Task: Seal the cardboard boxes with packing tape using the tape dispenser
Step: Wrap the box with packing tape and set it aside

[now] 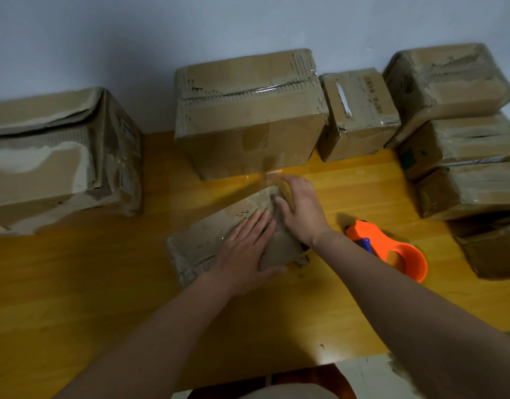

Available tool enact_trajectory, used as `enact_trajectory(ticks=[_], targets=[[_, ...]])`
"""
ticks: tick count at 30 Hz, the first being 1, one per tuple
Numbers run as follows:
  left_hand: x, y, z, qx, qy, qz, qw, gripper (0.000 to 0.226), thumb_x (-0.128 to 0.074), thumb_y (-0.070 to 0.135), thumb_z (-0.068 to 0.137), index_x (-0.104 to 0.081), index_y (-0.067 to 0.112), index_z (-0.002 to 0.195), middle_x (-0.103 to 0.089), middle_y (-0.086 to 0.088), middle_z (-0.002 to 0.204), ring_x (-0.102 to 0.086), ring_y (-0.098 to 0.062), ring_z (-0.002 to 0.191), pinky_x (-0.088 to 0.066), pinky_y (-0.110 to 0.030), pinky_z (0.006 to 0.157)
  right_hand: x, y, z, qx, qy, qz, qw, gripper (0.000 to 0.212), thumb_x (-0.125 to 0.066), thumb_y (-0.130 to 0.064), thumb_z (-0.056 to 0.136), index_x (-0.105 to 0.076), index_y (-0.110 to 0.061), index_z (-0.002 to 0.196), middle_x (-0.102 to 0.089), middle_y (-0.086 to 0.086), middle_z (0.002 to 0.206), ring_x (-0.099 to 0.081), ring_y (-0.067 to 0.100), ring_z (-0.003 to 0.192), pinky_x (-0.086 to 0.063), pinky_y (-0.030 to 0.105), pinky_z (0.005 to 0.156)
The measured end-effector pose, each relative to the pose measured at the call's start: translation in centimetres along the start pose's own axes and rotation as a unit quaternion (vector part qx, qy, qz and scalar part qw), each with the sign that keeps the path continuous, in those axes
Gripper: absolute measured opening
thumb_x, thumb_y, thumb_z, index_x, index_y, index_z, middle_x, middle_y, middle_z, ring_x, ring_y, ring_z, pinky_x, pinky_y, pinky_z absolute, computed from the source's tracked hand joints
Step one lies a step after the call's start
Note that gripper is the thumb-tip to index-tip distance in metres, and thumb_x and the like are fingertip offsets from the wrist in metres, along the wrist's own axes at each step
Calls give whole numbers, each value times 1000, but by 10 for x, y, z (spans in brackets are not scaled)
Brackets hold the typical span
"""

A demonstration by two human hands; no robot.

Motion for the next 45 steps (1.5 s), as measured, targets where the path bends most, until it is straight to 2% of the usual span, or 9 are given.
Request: enact_trajectory(ticks=[6,11,15,19,24,33,41,43,45], targets=[[-3,-1,-2,22,-1,45,999,95,-7,83,82,8,23,154,16,4,160,19,-15,146,6,-60,113,-16,-20,-16,63,19,-27,997,41,-44,-8,98,-45,1,137,-46,15,140,-38,24,131,-19,14,108],[-3,-3,-2,13,8,41,999,100,-11,84,82,6,16,154,15,-2,161,18,-18,147,9,-58,115,1,-11,-9,-2,75,-7,997,39,-47,-11,97,-48,-3,135,-50,13,136,-42,24,128,-25,19,106],[-5,-9,-1,61,-3,38,997,120,-12,89,73,13,-1,149,22,-19,157,23,-30,145,8,-51,118,-21,-24,20,92,-48,-104,989,29,-49,-15,96,-59,-1,120,-57,15,120,-45,28,117,-36,32,100],[-8,-12,0,75,-7,24,997,123,-12,90,72,14,-3,148,24,-23,155,25,-34,143,6,-50,118,-24,-10,33,29,-23,-9,999,24,-50,-14,97,-67,-1,107,-63,14,107,-51,28,104,-37,29,91],[-10,-13,0,80,-10,30,996,119,-8,89,73,15,-2,147,24,-23,155,26,-34,143,6,-50,118,-50,15,44,-155,-135,159,966,36,-35,-25,103,-58,-4,121,-58,16,125,-51,30,119,-40,36,102],[-12,-14,0,89,-15,32,995,121,-12,90,73,7,-1,150,20,-21,157,23,-31,144,7,-48,119,-43,41,-29,-122,-183,117,968,49,-29,-37,103,-26,-20,149,-44,8,145,-43,27,130,-37,41,107],[0,-16,-6,100,8,36,994,119,-16,93,69,10,11,152,20,-9,159,27,-22,144,16,-42,118,-30,47,-77,-176,-46,260,948,38,-33,-21,103,-48,-11,137,-59,11,127,-55,22,117,-47,40,98],[13,-29,-31,170,82,-17,982,114,-23,91,72,11,17,152,20,-5,160,24,-20,145,18,-39,117,-28,45,-79,-191,-16,264,945,37,-33,-19,103,-50,-9,135,-60,13,125,-56,24,114,-49,39,94],[17,-53,-78,313,177,-124,925,113,-37,84,75,14,21,152,21,0,159,22,-17,145,16,-32,116,-29,45,-82,-213,0,295,931,37,-34,-19,103,-50,-8,135,-59,15,125,-56,27,115,-48,48,96]])
Point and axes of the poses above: each hand's wrist, its own z-axis towards the middle knuckle, its own x-axis out of the back of the hand, y = z × x, the point moved 8 cm from there along z, towards the middle knuckle
